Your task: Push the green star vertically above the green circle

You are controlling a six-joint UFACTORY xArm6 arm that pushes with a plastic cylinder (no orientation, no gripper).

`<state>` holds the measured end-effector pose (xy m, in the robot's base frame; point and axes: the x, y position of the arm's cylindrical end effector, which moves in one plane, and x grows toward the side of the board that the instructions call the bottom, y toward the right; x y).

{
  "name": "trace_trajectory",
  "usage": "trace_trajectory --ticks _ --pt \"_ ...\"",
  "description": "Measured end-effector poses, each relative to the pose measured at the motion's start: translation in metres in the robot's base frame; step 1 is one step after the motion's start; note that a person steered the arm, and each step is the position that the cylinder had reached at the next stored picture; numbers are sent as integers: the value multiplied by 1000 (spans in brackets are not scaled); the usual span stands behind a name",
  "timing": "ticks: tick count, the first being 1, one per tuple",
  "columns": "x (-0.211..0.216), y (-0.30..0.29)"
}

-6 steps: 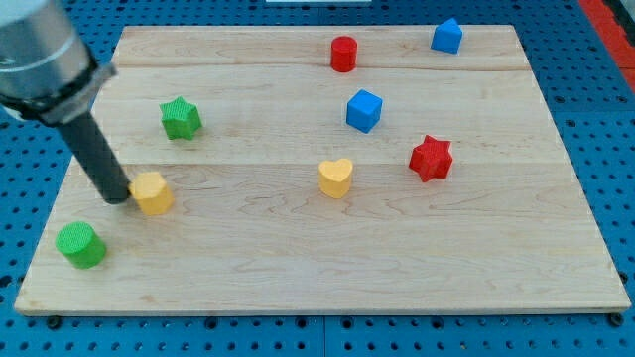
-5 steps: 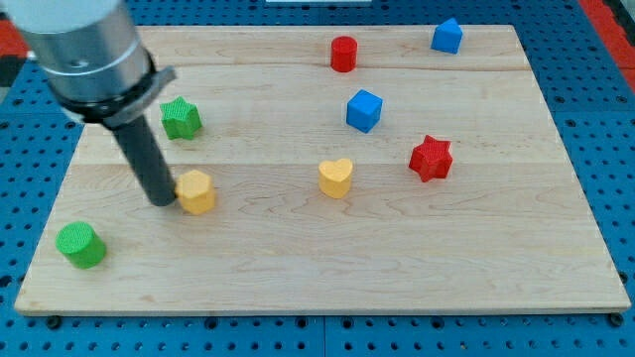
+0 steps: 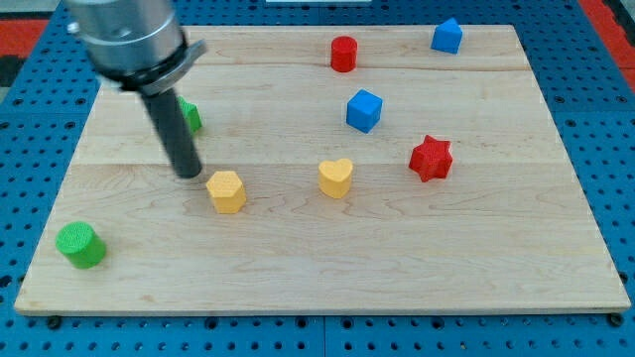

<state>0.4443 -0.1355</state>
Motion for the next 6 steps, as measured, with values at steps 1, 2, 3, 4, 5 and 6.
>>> trace_trajectory --ticks 1,2,3,4,5,6 --pt "-37 27" --pt "-95 22" --pt "-75 -59" --pt "-32 -87" --pt "-48 -65" --pt "-73 -48"
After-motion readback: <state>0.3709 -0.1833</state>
